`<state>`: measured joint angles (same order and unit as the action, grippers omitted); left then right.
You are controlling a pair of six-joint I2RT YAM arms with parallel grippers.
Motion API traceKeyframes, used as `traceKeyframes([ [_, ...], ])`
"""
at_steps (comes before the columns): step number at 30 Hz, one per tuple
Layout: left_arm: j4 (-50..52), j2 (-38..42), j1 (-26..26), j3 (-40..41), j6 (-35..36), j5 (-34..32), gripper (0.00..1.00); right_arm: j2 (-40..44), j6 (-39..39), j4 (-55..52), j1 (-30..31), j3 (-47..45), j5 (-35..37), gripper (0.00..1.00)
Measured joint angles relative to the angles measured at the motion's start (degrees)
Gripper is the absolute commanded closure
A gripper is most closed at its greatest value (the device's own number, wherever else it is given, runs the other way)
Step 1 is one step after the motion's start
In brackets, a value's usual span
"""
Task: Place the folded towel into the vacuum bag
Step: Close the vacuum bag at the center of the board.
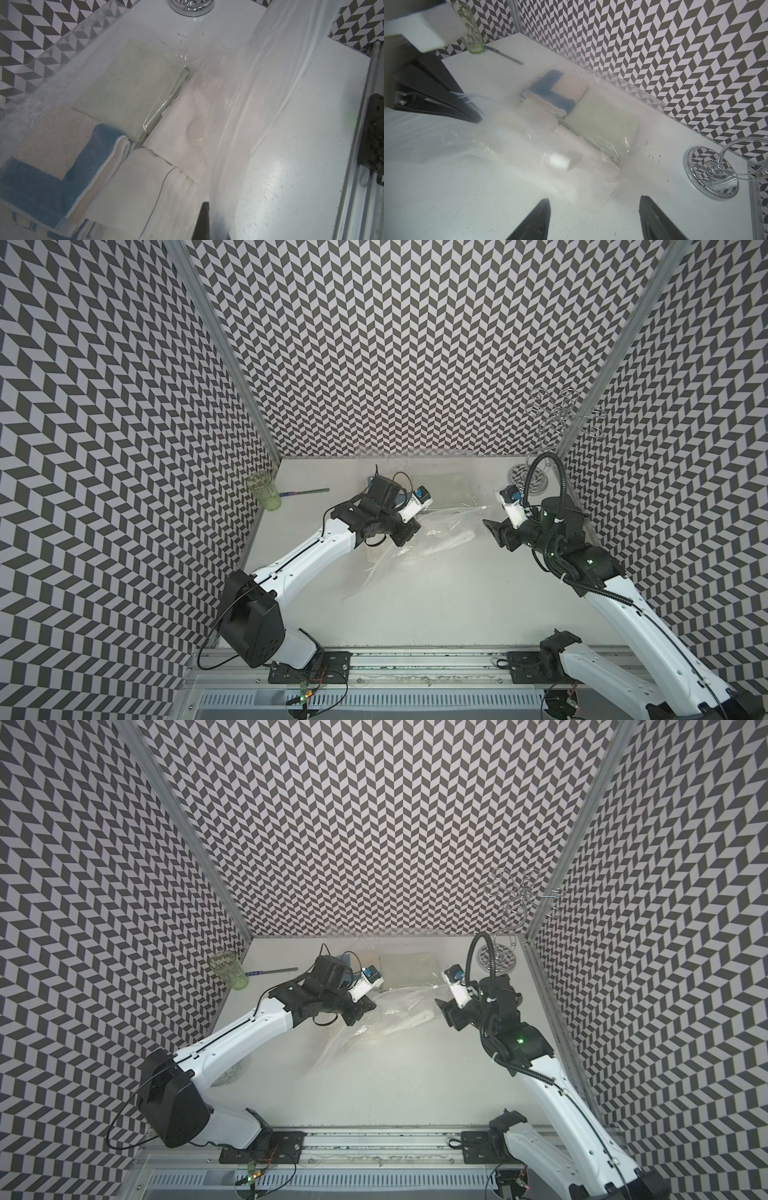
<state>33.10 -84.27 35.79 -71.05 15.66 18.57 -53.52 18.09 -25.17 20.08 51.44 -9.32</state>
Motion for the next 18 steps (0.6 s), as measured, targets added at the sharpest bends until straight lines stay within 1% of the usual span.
traceKeyframes([
  [9, 0.0, 0.9, -0.2, 0.2, 0.0, -1.2, 1.0, -4.6, 2.0, 3.5, -1.0, 0.2, -1.0, 0.31],
  [12, 0.0, 1.0, -0.2, 0.3, 0.0, -1.4, 1.0, -5.4, 2.2, 4.5, -1.5, 0.4, -2.4, 0.33],
  [15, 0.0, 1.0, -0.2, 0.3, 0.0, -1.5, 1.0, -5.7, 2.7, 5.2, -1.9, 0.5, -5.7, 0.5],
  [16, 0.0, 1.0, -0.2, 0.3, 0.0, -1.8, 1.0, -5.7, 3.0, 5.3, -1.9, 0.5, -7.3, 0.58],
  [18, 0.1, 1.0, -0.2, 0.3, 0.0, -2.9, 1.0, -5.6, 3.3, 5.8, -1.9, 0.5, -9.6, 0.66],
])
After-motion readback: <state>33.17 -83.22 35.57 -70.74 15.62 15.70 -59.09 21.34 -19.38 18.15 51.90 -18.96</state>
